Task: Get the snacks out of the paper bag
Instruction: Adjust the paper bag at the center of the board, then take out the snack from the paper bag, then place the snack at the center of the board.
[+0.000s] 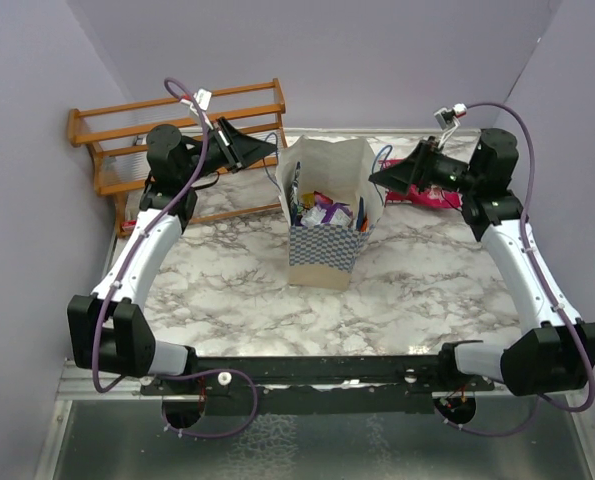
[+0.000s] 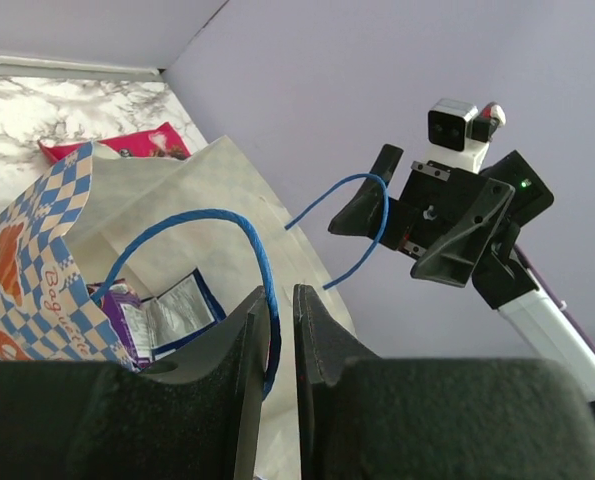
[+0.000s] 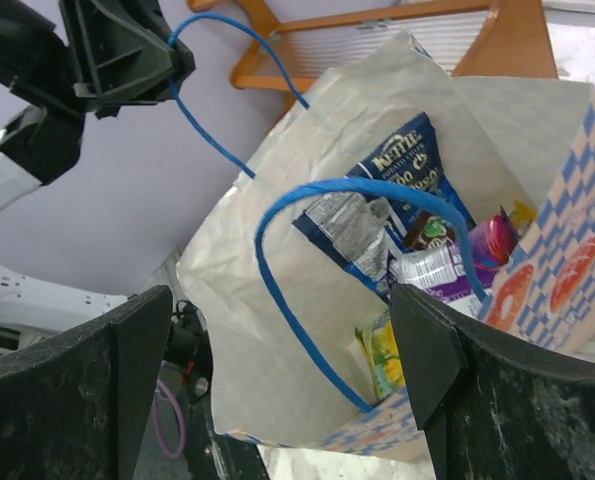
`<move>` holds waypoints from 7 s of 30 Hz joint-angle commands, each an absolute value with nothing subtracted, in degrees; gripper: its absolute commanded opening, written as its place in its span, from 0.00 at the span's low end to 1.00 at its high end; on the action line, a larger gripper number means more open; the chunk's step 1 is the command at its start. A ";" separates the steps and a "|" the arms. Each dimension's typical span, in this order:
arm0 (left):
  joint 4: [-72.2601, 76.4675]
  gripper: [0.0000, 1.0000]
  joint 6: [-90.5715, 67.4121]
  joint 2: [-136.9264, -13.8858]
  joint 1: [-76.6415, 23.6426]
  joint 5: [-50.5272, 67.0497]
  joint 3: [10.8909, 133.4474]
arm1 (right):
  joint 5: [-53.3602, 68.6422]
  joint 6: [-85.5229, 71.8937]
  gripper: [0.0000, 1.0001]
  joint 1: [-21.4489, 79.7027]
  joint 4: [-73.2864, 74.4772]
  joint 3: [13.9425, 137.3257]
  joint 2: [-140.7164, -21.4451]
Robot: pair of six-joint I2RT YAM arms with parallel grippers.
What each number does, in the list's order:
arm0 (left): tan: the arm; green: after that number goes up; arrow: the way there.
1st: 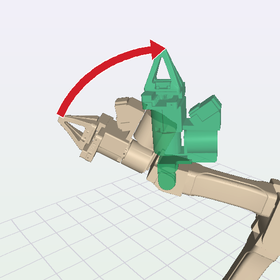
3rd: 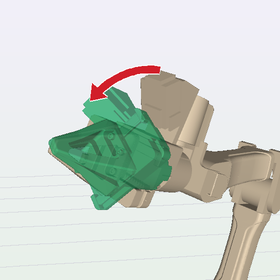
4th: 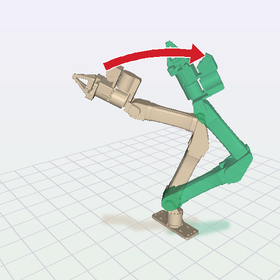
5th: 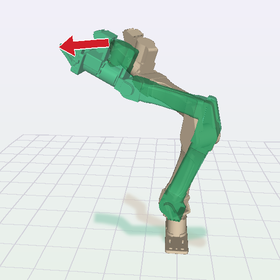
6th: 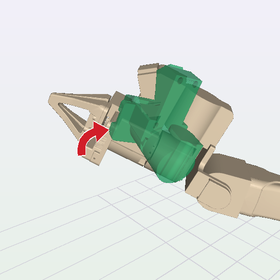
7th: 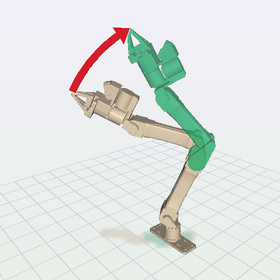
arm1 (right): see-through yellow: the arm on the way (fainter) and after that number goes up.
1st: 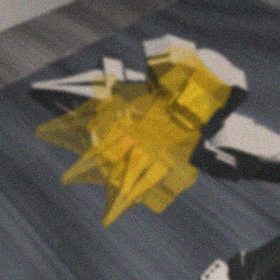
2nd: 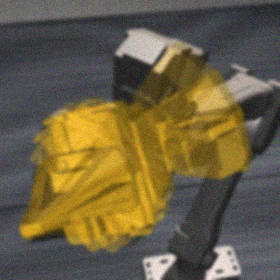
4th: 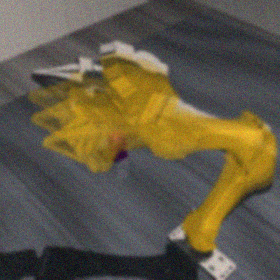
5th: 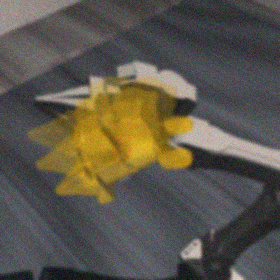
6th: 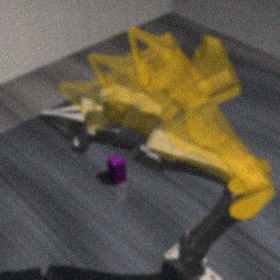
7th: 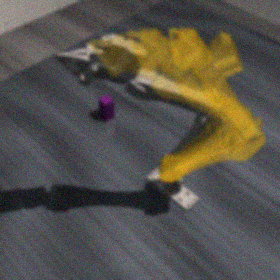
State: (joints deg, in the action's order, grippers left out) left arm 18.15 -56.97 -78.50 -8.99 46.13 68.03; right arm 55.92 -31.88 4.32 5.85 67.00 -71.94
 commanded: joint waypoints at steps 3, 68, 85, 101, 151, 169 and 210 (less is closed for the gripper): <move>29.45 0.08 -62.93 -80.90 -8.79 50.31 70.33 | 54.54 -36.45 0.88 10.20 -0.96 70.17 -73.78; 12.87 0.00 -48.25 -66.17 -0.26 55.89 74.30 | 10.55 -15.99 0.75 30.23 43.58 87.63 -64.27; 11.09 0.00 -48.85 -64.72 -0.27 55.02 76.70 | -6.14 -50.51 0.70 52.31 32.06 98.47 -91.25; 13.67 0.00 -50.96 -63.24 -0.35 56.11 75.92 | -16.07 -68.97 0.62 52.53 28.13 99.20 -101.61; -5.18 0.00 -34.26 -61.53 -0.88 48.30 79.39 | -15.80 -20.34 0.01 52.47 9.15 88.78 -62.78; -7.74 0.00 -32.07 -62.23 -0.88 47.30 80.68 | -54.90 13.53 0.01 46.67 -5.33 72.80 -61.44; -20.80 0.00 -21.20 -65.66 -0.88 35.30 90.36 | -5.97 -27.19 0.16 1.17 18.77 45.26 -84.15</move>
